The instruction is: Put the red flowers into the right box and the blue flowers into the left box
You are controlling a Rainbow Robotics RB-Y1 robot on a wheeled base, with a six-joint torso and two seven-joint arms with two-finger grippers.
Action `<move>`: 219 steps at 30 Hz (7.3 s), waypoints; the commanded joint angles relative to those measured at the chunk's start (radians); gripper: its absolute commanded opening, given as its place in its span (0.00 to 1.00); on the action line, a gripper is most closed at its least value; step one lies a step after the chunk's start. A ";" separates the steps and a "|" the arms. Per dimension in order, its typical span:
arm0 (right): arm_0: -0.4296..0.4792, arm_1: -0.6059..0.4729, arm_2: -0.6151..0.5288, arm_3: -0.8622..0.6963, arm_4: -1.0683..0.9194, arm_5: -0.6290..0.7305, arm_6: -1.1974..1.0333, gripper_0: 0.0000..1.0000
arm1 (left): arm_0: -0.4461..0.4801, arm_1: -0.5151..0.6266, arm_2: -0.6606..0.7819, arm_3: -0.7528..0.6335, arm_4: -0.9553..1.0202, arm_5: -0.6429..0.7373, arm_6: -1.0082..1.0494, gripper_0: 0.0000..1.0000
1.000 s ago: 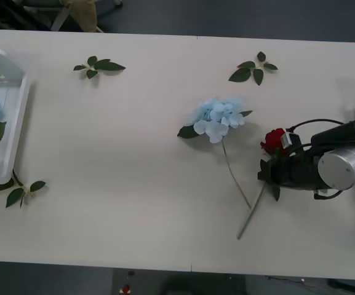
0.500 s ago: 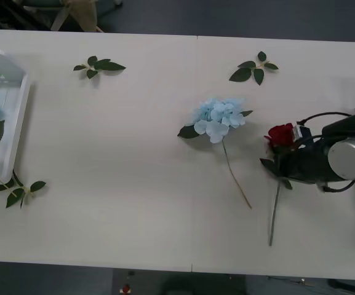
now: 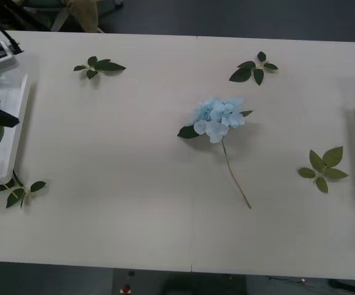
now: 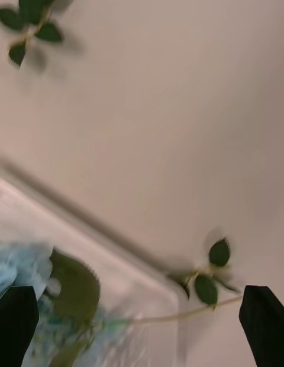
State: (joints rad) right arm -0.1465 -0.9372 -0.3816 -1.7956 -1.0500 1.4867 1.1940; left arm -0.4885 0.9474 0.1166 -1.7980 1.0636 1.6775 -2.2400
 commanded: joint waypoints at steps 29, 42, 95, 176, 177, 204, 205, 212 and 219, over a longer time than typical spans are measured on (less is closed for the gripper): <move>-0.255 -0.183 0.247 0.670 0.159 -0.352 0.616 0.94 | 0.467 -0.661 -0.153 -0.083 0.616 -0.549 -0.465 1.00; -0.124 -0.129 0.211 0.056 -0.057 -0.082 0.481 0.99 | 0.423 -0.679 -0.150 -0.081 0.624 -0.501 -0.465 1.00; -0.502 0.428 1.015 0.401 0.456 -0.470 0.003 0.25 | 0.415 -0.670 -0.163 -0.073 0.651 -0.507 -0.465 1.00; -0.294 0.463 0.497 0.024 -0.722 -0.293 1.435 0.00 | 0.242 -0.777 -0.416 0.262 0.799 -0.865 -0.465 0.31; -0.298 0.462 0.501 0.030 -0.722 -0.293 1.437 0.00 | 0.237 -0.777 -0.419 0.262 0.786 -0.875 -0.465 0.05; -0.331 0.460 0.492 0.050 -0.679 -0.296 1.435 1.00 | 0.234 -0.754 -0.476 0.262 0.846 -0.992 -0.465 0.00; -0.332 0.460 0.491 0.051 -0.679 -0.296 1.437 1.00 | 0.234 -0.753 -0.474 0.261 0.849 -0.992 -0.465 0.00; -0.332 0.460 0.477 0.051 -0.683 -0.298 1.458 1.00 | 0.235 -0.745 -0.476 0.262 0.855 -0.992 -0.465 0.00; -0.331 0.433 0.471 0.050 -0.679 -0.296 1.492 1.00 | 0.231 -0.584 -0.471 0.203 0.915 -0.992 -0.465 0.00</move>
State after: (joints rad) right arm -0.4470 -0.4669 0.0982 -1.7285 -1.7260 1.1931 2.6308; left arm -0.2407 0.2429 -0.3660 -1.5258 1.9500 0.6923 -2.7400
